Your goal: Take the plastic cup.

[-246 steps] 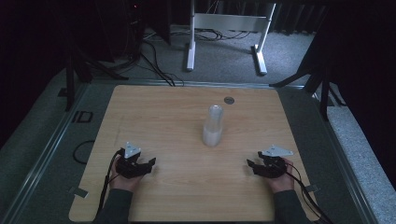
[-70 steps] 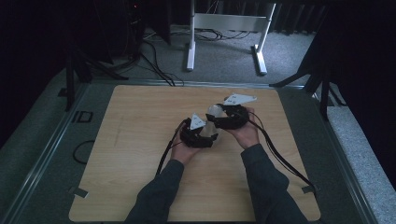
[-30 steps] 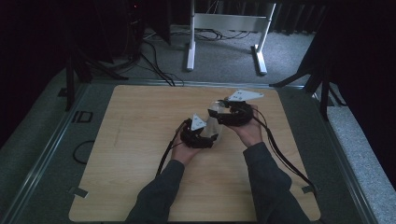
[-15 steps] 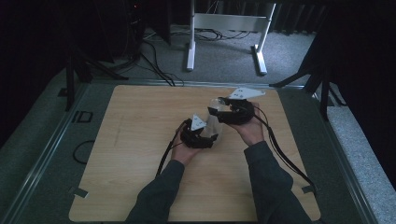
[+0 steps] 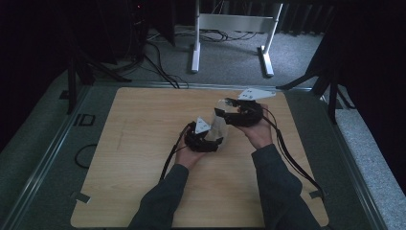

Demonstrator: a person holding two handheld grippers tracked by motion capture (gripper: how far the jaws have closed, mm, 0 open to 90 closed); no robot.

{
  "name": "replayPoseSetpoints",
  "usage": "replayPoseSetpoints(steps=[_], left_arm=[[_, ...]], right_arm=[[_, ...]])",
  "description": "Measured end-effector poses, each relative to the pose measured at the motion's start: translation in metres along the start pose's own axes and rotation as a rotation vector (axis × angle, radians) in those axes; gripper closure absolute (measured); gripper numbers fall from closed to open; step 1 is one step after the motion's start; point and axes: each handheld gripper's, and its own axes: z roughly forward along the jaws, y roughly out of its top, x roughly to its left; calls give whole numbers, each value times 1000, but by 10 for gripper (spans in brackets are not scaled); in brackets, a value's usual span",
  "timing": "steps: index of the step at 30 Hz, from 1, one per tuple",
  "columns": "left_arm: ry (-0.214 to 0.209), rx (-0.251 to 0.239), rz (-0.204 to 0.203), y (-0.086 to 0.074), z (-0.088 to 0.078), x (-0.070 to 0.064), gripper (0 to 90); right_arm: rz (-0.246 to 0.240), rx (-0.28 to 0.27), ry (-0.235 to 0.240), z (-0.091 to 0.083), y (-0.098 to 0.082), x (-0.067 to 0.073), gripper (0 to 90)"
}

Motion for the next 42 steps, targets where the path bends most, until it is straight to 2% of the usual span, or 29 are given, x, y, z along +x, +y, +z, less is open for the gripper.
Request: replayPoseSetpoints(steps=[9, 35, 42], left_arm=[[0, -9, -5, 1, -3, 1, 243], [3, -38, -8, 5, -14, 2, 243], [2, -44, -15, 3, -17, 4, 243]], right_arm=[[-5, -5, 3, -4, 2, 0, 413], [4, -71, 9, -27, 12, -1, 415], [-30, -74, 15, -32, 22, 5, 415]])
